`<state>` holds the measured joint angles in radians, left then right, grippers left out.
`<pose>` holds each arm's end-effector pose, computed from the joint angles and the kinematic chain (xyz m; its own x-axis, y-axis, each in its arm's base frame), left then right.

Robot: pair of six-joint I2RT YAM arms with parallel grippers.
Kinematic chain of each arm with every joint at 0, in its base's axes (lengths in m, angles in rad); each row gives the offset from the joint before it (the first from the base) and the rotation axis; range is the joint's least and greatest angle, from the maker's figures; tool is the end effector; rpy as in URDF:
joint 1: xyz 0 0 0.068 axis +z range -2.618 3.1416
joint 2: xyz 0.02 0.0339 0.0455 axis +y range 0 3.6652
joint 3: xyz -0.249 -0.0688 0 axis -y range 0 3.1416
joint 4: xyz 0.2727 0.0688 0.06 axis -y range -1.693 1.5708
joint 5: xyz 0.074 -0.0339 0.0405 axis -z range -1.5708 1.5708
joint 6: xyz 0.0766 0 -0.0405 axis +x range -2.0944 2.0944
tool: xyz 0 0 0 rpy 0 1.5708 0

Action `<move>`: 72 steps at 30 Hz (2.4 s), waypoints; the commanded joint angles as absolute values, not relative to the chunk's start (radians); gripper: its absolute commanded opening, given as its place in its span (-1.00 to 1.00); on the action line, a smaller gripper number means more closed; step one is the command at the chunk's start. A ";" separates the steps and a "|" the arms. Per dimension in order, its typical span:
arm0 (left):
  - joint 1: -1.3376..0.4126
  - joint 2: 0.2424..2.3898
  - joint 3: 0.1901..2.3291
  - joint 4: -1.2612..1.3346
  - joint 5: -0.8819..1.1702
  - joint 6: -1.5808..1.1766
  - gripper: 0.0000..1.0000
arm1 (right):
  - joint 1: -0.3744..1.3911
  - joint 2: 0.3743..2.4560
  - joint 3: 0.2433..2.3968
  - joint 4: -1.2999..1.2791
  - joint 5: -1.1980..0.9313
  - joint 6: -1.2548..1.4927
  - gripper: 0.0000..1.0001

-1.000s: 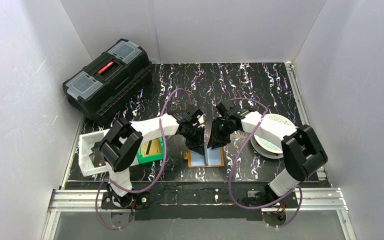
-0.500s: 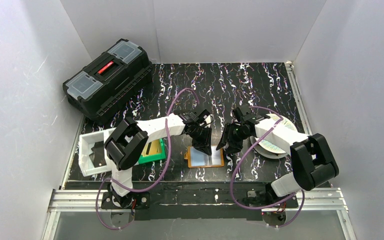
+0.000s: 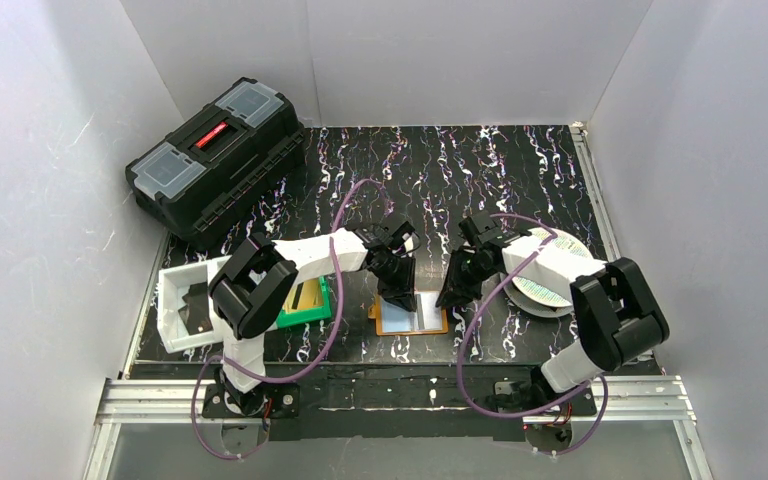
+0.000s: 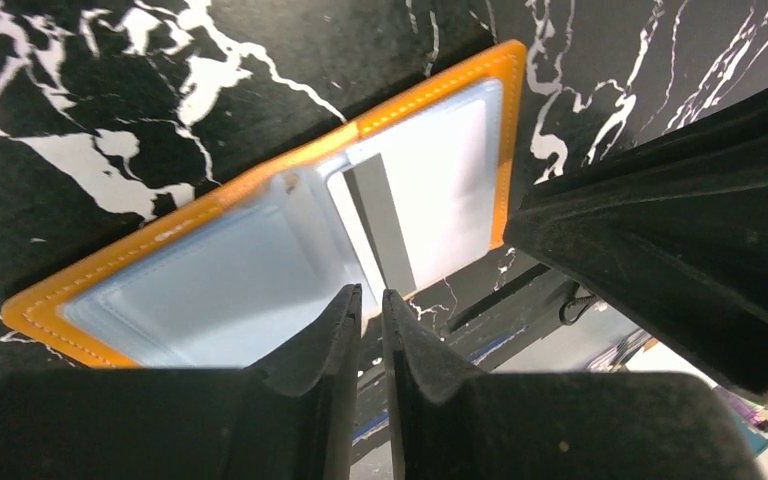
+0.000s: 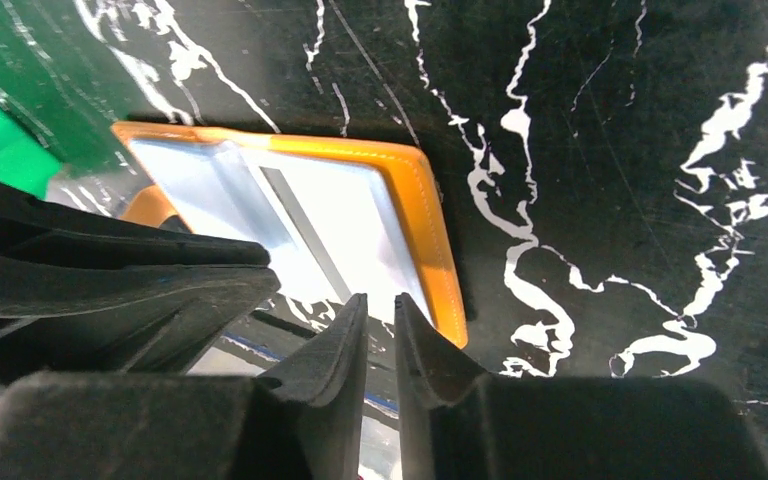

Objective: Take the credit cards out of the card holder
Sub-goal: Remove the credit card from the card holder.

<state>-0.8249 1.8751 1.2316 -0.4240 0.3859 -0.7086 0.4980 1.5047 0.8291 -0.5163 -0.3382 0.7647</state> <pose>0.2630 -0.3271 0.1084 -0.9744 0.1661 -0.1516 0.2233 0.7948 -0.5642 0.2584 0.1694 0.1024 -0.9756 0.2130 -0.0535 0.1621 0.8630 0.4785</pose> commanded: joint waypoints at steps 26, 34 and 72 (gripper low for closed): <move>-0.726 1.852 1.007 -0.044 0.600 -0.842 -0.71 | 0.565 1.709 0.913 -0.522 -0.285 0.715 -0.81; -0.715 1.830 0.978 -0.006 0.623 -0.883 -1.00 | 0.565 1.718 0.906 -0.523 -0.277 0.720 -0.84; -0.625 1.690 0.998 -0.307 0.524 -0.705 -1.00 | 0.565 1.721 0.900 -0.524 -0.267 0.735 -0.90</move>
<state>-0.6353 1.7611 0.9722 -0.2047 0.5716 -0.7528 0.5510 1.6913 0.9077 -0.5282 -0.3435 0.7414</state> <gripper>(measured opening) 0.018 0.056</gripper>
